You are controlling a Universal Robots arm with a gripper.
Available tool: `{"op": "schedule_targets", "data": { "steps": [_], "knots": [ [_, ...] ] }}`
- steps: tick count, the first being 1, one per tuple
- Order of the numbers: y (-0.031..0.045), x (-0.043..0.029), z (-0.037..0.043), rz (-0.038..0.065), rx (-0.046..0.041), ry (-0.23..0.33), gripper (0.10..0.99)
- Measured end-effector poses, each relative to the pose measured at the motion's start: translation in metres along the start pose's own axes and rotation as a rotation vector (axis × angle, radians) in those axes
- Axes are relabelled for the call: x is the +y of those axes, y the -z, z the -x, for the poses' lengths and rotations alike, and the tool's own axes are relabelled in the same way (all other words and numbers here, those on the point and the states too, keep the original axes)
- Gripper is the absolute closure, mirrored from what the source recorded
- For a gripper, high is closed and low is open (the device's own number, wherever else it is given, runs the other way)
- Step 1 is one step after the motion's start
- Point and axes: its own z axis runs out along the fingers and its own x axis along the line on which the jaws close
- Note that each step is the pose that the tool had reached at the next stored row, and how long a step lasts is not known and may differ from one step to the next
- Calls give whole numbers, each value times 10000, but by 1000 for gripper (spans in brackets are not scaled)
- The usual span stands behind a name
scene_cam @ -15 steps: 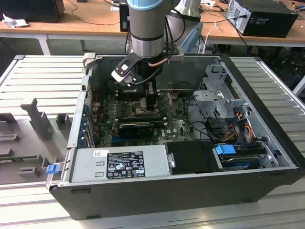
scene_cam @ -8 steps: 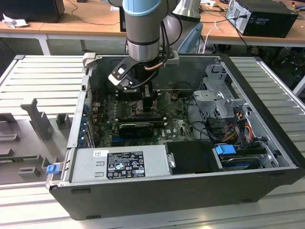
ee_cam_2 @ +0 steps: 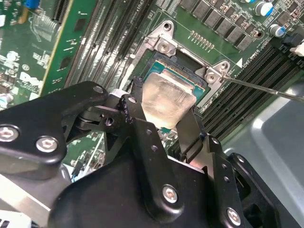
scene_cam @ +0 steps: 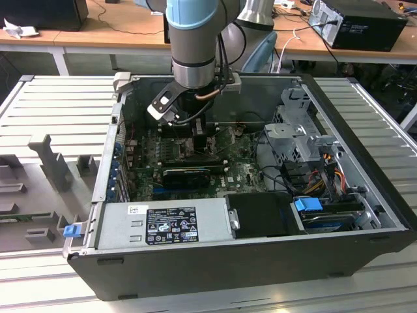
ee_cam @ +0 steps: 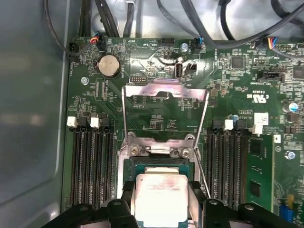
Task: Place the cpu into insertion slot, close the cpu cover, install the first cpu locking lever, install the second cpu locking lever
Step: 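Place the cpu into insertion slot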
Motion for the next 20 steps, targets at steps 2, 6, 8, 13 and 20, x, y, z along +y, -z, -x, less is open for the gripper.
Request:
{"op": "schedule_targets", "data": {
  "steps": [2, 6, 8, 13, 20],
  "knots": [
    [-34, 1, -10, -57, 2, 2, 557],
    [-57, 35, -15, -134, 2, -14, 557],
    [-71, 41, -15, -138, 3, -24, 557],
    [-85, 29, -14, -140, -5, -29, 557],
    [-87, 29, -15, -138, -33, -27, 478]
  ]
}}
